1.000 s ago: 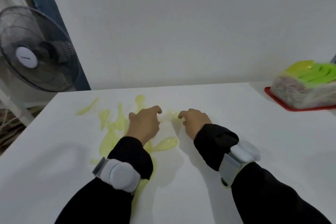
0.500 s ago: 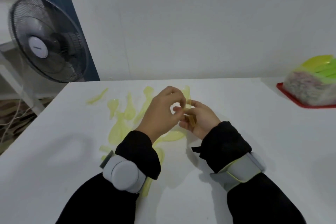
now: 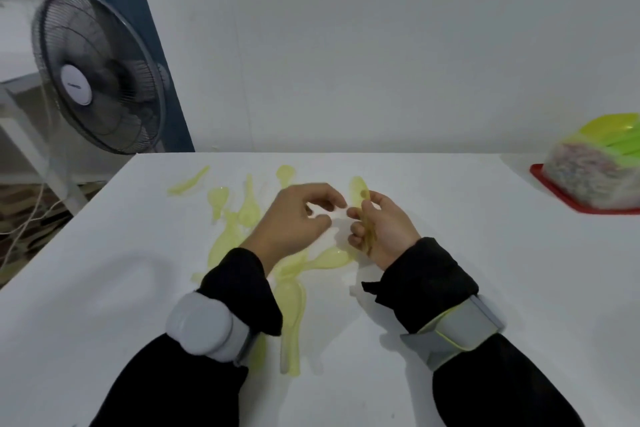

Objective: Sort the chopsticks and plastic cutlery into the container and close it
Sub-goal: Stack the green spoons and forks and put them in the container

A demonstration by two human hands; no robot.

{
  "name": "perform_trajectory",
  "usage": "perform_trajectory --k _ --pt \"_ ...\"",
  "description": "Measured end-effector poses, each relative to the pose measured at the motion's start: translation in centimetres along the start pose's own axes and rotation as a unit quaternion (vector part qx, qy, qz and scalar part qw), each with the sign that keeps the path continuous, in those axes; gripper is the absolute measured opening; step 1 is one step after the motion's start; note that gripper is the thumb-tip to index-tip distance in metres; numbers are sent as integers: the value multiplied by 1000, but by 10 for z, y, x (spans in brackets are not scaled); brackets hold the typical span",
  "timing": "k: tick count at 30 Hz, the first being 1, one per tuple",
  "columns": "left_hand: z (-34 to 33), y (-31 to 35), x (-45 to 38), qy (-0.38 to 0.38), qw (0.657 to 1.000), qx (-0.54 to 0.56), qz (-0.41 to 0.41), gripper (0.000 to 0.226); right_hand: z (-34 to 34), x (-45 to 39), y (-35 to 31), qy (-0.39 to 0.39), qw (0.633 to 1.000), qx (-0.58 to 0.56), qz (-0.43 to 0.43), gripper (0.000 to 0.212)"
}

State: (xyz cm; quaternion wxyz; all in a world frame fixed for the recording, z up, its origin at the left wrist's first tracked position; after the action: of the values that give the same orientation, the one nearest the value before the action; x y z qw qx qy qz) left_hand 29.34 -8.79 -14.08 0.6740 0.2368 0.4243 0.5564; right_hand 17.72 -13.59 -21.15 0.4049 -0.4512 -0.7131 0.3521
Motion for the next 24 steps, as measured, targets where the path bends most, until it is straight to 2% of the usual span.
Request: perform_trajectory --k 2,3,5,6,8,9,12,14,17,19,21,24 --pt "12 -6 0 -22 996 -83 22 31 5 -1 -2 28 999 19 6 18" --pt "10 -11 2 -73 987 -139 39 24 6 -1 -2 29 999 21 11 15" --pt "-1 -26 12 -193 946 -243 93 17 7 1 -4 31 999 24 24 18" --pt "-6 -34 18 -240 921 -279 123 22 7 2 -5 33 999 28 31 20" --pt "-15 -41 25 -285 891 -321 150 29 9 2 -6 35 998 31 43 21" --pt "-17 -40 23 -279 891 -328 145 27 9 2 -7 36 998 28 47 20" --pt "-11 -35 12 -194 923 -309 120 9 11 2 -11 48 997 20 62 16" --pt "-4 -38 6 -132 940 -286 130 12 14 4 -15 71 994 11 79 16" --pt "12 -39 -1 -5 974 -165 156 16 17 5 -18 88 992 -3 88 19" --pt "18 -40 0 80 981 -5 179 17 13 4 -12 66 996 6 65 18" --pt "14 -43 5 125 951 186 215 16 3 3 -7 28 996 63 65 16" --pt "0 -48 11 154 862 389 288 11 -14 7 -12 -30 956 246 155 38"
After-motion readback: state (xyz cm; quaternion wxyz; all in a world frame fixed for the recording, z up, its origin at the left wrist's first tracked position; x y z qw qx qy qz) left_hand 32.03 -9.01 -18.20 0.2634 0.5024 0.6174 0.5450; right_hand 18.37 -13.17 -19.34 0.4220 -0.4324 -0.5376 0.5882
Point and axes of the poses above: each hand's wrist, its own x-axis away from the middle knuckle, its own z-axis out of the back of the hand, y = z × x, the point moved 8 cm from there along -x, towards the middle knuckle, and after that the axes turned 1 degree about y, right-handed, at the moved point
